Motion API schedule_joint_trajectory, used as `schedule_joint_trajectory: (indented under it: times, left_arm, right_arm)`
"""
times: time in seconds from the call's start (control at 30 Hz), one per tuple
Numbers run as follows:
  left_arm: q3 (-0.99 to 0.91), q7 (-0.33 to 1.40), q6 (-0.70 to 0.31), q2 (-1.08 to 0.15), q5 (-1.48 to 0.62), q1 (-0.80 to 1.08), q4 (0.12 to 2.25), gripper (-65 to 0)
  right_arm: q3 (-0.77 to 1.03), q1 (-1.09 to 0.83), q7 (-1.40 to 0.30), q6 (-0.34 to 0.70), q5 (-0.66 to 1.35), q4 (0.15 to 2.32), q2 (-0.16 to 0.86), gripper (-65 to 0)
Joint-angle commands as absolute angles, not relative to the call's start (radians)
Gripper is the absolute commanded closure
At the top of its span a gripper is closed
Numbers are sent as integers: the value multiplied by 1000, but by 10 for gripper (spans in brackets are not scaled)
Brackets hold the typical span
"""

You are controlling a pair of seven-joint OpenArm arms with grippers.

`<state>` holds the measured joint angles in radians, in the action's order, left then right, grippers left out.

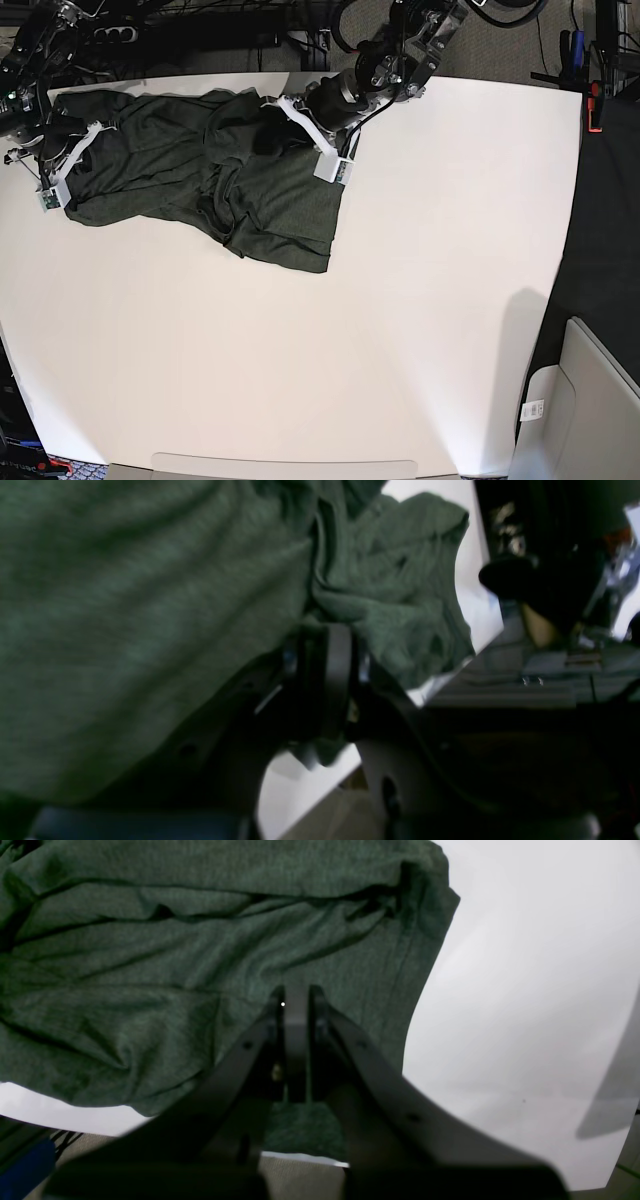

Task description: Fold the T-shirt properly

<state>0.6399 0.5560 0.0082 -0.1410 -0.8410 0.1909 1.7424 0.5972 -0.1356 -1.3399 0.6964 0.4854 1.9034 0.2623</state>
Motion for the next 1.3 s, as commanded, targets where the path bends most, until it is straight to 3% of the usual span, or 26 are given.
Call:
schedule_joint_trajectory:
  times: [0.0, 0.17, 0.43, 0.67, 0.73, 1.0, 1.27]
  left_arm:
    - [654, 545, -4, -136, -849, 168, 1756, -61]
    - [674, 545, -4, -142, -849, 143, 1755, -61]
    - [668, 544, -4, -211, -849, 94, 1759, -61]
    - [668, 544, -4, -214, -849, 96, 1758, -61]
    - [668, 544, -4, -214, -849, 97, 1758, -61]
    - [668, 544, -4, -216, -849, 96, 1756, -61]
    - [668, 544, -4, -216, -849, 97, 1747, -61]
  right_arm:
    - [602, -127, -1330, 698, 493, 1922, 275, 0]
    - [691, -130, -1331, 698, 493, 1923, 285, 0]
    - [722, -157, -1330, 698, 498, 1920, 418, -12]
    - [722, -153, -1330, 698, 493, 1913, 430, -305]
    - [722, -150, -1330, 698, 498, 1883, 430, -361]
    - [717, -68, -1330, 698, 498, 1658, 432, -372]
    - [717, -45, -1330, 698, 529, 1633, 432, -408]
